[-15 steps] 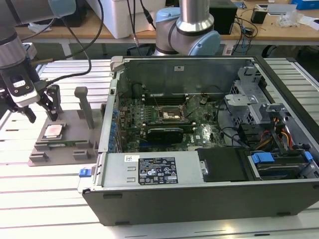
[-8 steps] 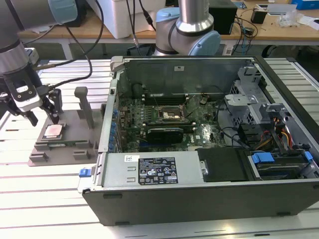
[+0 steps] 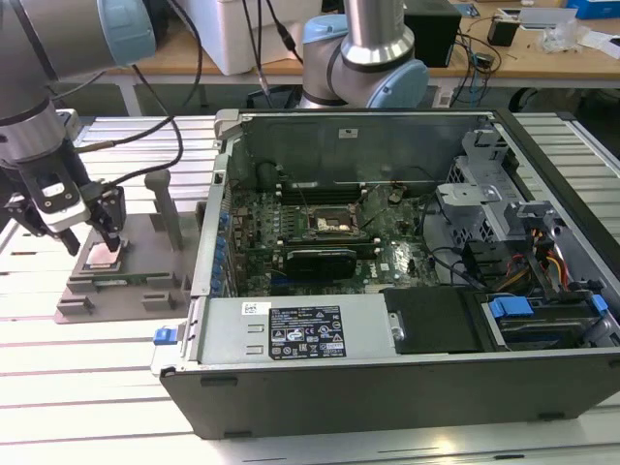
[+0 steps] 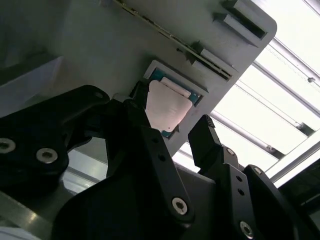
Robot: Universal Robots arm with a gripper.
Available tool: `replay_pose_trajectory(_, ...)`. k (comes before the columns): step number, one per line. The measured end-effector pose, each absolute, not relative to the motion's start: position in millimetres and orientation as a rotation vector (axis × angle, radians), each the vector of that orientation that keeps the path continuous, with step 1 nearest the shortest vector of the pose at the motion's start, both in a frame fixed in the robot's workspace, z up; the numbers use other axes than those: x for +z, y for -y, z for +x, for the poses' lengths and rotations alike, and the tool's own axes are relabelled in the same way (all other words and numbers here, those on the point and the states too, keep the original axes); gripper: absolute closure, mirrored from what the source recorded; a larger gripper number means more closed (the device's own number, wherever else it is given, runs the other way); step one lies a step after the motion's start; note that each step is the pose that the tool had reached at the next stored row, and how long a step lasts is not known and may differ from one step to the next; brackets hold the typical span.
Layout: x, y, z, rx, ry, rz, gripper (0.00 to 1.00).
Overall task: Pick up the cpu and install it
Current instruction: 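Pick up the cpu and move it towards the insertion slot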
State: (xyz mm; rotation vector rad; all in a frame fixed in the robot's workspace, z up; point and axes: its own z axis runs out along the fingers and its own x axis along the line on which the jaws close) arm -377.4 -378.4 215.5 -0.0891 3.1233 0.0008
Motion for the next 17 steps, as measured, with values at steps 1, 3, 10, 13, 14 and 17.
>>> replay_pose_trajectory(1, 212.5, 377.8, -377.5, 0.001, -3.123, -0.089, 0.40)
replay_pose_trajectory(3, 209.0, 375.9, -376.4, 0.001, -3.123, -0.090, 0.40)
replay_pose_trajectory(10, 197.6, 371.8, -375.8, 0.001, -3.123, -0.096, 0.40)
replay_pose_trajectory(13, 195.0, 371.1, -375.9, 0.001, -3.123, -0.096, 0.40)
replay_pose_trajectory(14, 194.4, 370.6, -376.0, 0.001, -3.123, -0.096, 0.40)
replay_pose_trajectory(17, 193.1, 369.0, -376.5, 0.001, -3.123, -0.097, 0.40)
